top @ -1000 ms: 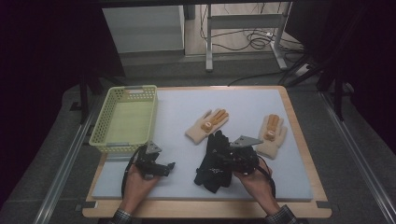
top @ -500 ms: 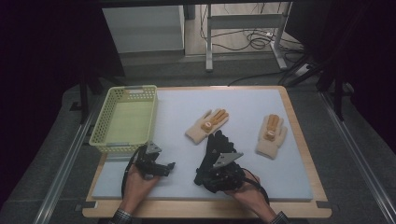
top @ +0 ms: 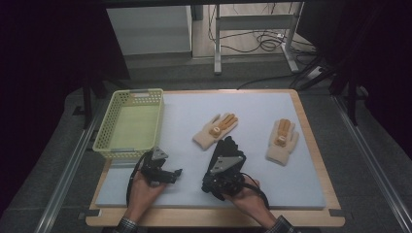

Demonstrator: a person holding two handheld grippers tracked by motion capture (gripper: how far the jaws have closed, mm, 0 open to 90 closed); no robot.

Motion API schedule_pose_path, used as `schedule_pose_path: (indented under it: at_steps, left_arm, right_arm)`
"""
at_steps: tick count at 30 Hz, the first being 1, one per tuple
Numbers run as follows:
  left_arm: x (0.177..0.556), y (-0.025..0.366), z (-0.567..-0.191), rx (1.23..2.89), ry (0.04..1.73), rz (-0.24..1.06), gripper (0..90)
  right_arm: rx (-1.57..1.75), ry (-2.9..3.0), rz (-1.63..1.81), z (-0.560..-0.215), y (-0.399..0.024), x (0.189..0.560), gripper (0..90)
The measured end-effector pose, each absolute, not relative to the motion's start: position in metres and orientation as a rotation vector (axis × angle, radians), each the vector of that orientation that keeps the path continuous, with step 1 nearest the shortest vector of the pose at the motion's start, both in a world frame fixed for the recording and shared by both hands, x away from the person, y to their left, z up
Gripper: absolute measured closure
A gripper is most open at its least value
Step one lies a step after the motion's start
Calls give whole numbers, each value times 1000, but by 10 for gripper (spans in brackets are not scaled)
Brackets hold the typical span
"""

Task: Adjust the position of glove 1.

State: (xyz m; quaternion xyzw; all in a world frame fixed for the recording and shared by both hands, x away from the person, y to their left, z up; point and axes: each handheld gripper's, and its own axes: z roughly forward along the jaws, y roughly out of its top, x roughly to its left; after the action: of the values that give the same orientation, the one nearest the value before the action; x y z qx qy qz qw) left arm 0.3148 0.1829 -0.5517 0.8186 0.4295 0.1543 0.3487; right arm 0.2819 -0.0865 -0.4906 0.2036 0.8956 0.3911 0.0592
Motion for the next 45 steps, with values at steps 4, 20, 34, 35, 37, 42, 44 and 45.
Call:
schedule_pose_path:
  at_steps: [4, 20, 34, 35, 37, 42, 44, 45]
  left_arm:
    - [315, 183, -552, 2121, 1113, 401, 62]
    - [315, 183, -552, 2119, 1115, 400, 62]
    - [315, 183, -552, 2121, 1115, 401, 62]
    - [315, 183, -552, 2122, 1114, 400, 62]
    - [315, 183, -552, 2121, 1115, 400, 62]
    - [315, 183, -552, 2121, 1114, 400, 62]
    - [315, 183, -552, 2122, 1114, 400, 62]
    - [315, 183, -552, 2121, 1114, 401, 62]
  right_arm:
    - [632, 2709, 1204, -494, -79, 288, 726]
    - [1038, 2419, 1049, -491, -169, 392, 609]
    - [1064, 2436, 1013, -494, -162, 385, 883]
    - [1063, 2432, 1014, -490, -164, 381, 882]
    - [1061, 2439, 994, -489, -167, 378, 867]
    - [1076, 2422, 1008, -497, -177, 380, 712]
    - [1073, 2410, 1040, -494, -183, 374, 704]
    - [1069, 2406, 1045, -492, -187, 369, 705]
